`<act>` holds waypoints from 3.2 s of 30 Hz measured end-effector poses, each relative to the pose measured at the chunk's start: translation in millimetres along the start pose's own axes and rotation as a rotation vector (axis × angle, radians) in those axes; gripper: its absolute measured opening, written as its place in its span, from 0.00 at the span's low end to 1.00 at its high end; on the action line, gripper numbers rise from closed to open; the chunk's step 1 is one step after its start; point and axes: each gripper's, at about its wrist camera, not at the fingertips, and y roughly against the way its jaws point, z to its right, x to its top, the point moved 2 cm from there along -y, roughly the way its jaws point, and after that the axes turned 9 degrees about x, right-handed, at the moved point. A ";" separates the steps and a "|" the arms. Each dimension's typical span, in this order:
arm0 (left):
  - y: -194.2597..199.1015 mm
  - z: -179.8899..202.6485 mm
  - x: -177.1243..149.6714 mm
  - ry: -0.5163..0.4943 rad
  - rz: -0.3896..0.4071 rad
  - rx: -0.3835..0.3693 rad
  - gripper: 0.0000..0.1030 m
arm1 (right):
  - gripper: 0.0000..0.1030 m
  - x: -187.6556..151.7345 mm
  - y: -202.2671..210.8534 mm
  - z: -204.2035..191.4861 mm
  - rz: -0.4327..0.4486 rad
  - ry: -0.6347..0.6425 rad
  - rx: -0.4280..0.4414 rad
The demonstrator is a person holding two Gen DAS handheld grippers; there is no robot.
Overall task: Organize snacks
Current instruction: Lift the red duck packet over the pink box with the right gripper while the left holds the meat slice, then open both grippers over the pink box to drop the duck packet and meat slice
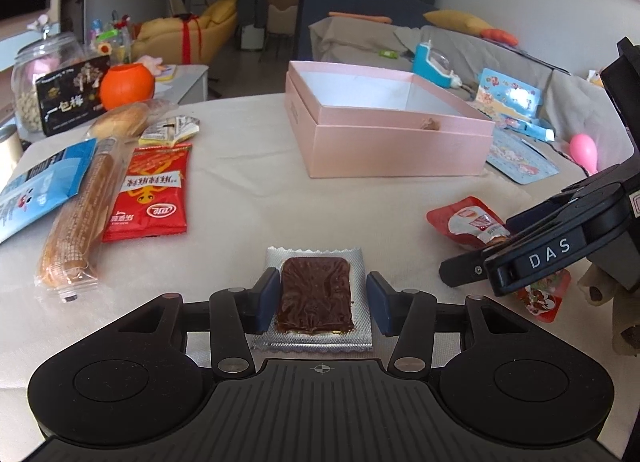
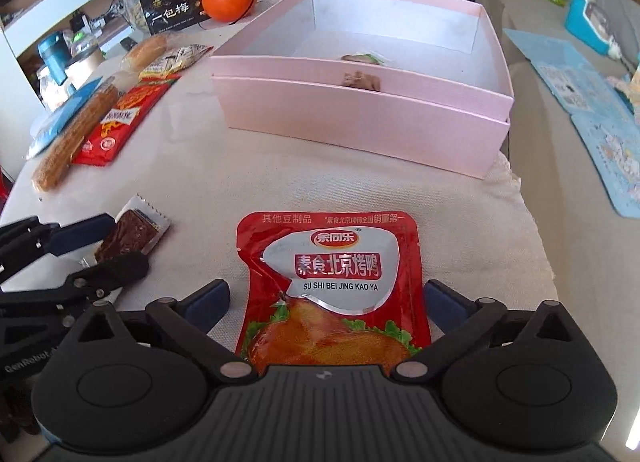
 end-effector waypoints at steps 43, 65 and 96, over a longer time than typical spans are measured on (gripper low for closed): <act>-1.2 6.3 1.8 -0.031 0.004 0.025 0.50 | 0.28 6.9 52.4 24.1 0.103 0.107 0.062; -4.9 15.6 5.5 -0.124 -0.049 0.063 0.54 | 0.62 24.2 44.4 37.6 0.038 0.107 -0.003; -0.7 26.5 158.1 0.009 0.232 -0.176 0.52 | 0.22 112.3 112.4 57.6 0.245 -0.037 0.161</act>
